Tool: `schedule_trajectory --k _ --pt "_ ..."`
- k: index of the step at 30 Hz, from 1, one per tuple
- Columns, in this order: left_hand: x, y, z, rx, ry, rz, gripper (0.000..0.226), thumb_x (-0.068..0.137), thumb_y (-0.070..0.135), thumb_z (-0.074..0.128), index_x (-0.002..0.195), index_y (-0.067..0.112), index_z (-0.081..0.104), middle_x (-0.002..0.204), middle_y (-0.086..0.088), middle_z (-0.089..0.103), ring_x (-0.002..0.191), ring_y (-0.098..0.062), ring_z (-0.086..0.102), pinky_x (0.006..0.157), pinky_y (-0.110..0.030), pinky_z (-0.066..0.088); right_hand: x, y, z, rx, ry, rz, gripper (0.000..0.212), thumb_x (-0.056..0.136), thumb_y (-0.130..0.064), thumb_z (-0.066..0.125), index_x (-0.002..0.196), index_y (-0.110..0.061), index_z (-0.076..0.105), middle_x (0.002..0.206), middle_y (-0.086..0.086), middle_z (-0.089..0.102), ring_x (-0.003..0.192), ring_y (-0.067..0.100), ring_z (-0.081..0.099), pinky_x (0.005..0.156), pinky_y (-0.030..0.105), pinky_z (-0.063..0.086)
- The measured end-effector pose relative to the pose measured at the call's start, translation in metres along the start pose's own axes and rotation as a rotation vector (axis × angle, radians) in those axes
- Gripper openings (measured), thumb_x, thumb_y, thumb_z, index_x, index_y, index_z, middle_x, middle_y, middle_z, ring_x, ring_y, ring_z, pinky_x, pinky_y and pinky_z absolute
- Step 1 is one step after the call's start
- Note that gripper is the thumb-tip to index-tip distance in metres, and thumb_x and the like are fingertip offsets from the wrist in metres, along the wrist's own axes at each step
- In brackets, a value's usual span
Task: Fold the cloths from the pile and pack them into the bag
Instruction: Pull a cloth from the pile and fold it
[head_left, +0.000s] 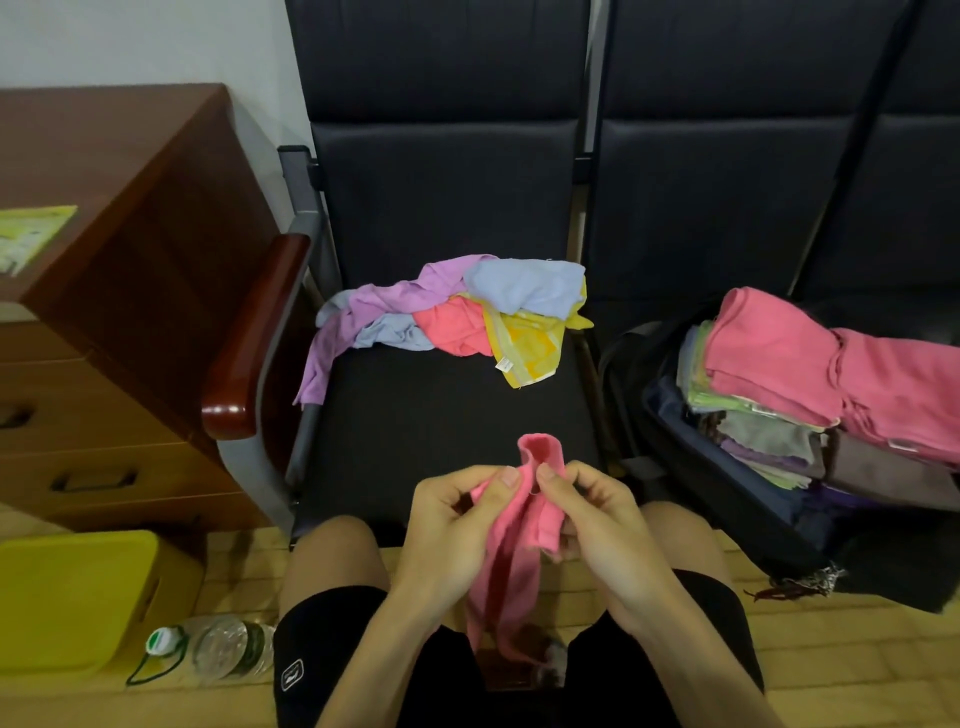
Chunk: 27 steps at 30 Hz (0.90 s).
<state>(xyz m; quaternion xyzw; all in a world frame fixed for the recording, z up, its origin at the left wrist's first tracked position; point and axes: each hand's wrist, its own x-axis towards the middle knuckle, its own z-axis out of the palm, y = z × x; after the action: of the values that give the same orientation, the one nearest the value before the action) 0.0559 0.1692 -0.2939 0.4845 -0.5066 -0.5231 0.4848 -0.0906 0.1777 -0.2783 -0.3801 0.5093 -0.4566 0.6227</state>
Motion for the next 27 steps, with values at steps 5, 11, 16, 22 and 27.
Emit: schedule_trajectory --k 5,11,16,22,27 --pt "-0.001 0.005 0.006 0.004 -0.048 0.015 0.024 0.089 0.028 0.062 0.092 0.011 0.08 0.081 -0.004 0.076 0.079 -0.015 0.073 0.07 -0.021 0.052 0.003 0.0 0.003 -0.019 0.049 0.034 0.03 0.097 -0.029 0.057 0.073 -0.017 0.07 0.079 0.018 0.07 0.065 0.018 0.065 0.054 0.024 0.046" --pt "-0.002 0.0 0.001 0.151 -0.125 0.075 0.02 0.08 0.042 0.078 0.098 0.034 0.079 0.085 0.0 0.064 0.079 -0.009 0.062 0.074 -0.019 0.049 0.006 0.001 0.0 -0.025 0.101 0.079 0.033 0.099 -0.026 0.056 0.091 0.006 0.063 0.089 0.023 0.073 0.078 0.026 0.071 0.061 0.027 0.054" --pt "0.001 -0.007 -0.003 0.383 -0.134 0.148 0.042 0.076 0.027 0.084 0.11 0.049 0.07 0.092 0.017 0.048 0.079 -0.006 0.054 0.069 -0.015 0.044 0.007 -0.007 -0.001 0.144 0.065 0.174 0.022 0.098 -0.021 0.057 0.1 -0.005 0.072 0.093 0.018 0.075 0.084 0.023 0.074 0.074 0.033 0.056" --pt "0.009 -0.008 -0.005 0.401 -0.043 0.188 0.035 0.095 0.009 0.063 0.104 0.042 0.069 0.092 0.01 0.055 0.087 -0.006 0.058 0.075 -0.011 0.043 0.007 0.0 0.006 0.206 0.056 0.189 0.019 0.093 -0.025 0.064 0.095 -0.013 0.078 0.094 0.01 0.076 0.086 0.015 0.071 0.074 0.029 0.053" --pt "0.029 0.003 -0.021 0.381 -0.125 0.215 0.021 0.095 0.02 0.053 0.098 0.034 0.069 0.096 0.007 0.063 0.093 -0.003 0.062 0.082 -0.011 0.042 0.007 0.01 -0.011 0.114 0.029 0.164 0.013 0.086 -0.025 0.07 0.088 -0.012 0.074 0.086 0.008 0.071 0.081 0.018 0.066 0.069 0.028 0.051"
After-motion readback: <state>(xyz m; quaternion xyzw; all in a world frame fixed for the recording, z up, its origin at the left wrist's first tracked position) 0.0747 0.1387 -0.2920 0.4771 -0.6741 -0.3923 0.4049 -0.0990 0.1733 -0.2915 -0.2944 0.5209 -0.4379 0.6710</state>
